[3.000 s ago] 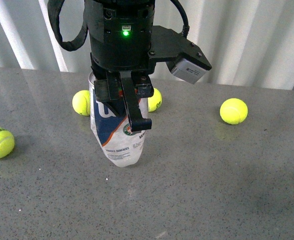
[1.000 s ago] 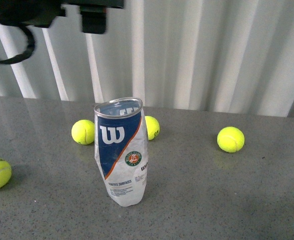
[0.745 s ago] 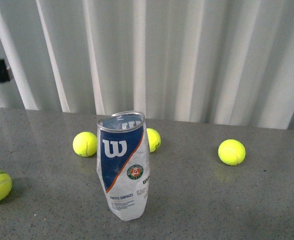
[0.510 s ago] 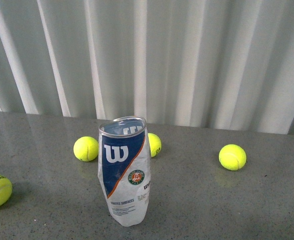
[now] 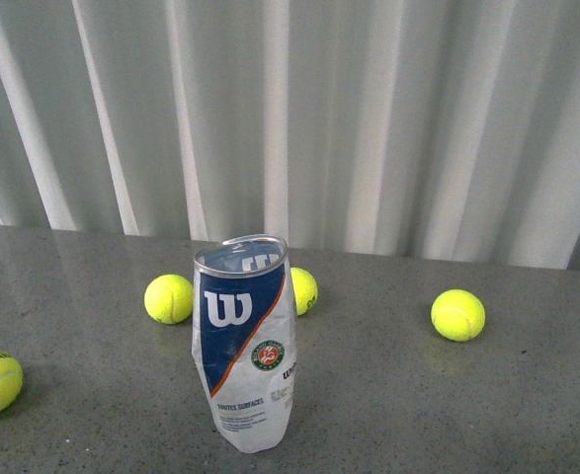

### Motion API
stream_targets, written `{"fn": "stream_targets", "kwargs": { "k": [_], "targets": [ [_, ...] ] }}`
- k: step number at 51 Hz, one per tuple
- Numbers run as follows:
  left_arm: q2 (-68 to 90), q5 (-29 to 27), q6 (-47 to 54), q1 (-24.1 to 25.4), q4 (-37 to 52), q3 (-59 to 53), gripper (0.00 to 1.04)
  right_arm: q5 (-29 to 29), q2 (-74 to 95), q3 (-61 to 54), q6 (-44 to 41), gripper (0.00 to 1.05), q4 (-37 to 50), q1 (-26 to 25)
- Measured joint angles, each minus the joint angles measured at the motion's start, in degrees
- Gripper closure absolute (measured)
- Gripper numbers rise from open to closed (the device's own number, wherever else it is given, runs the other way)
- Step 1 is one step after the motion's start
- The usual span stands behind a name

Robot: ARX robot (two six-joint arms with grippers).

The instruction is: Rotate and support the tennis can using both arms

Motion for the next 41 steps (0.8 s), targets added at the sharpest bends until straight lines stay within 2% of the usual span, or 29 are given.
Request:
{"fn": "stream_targets", "kwargs": {
  "k": [8,28,41],
  "targets": [
    [-2.5,0.0,0.0,0.0,0.7,-2.7,1.01,0.0,0.0,0.0,0.0,0.07,0.0,0.0],
    [-17.6,0.1,0.0,0.0,-13.2,-2.7,1.01,0.0,0.0,0.0,0.0,0.07,0.0,0.0],
    [-24.1,0.1,0.0,0.0,-19.3,-2.8,1.01,0.0,0.0,0.0,0.0,0.07,0.0,0.0]
  ]
}}
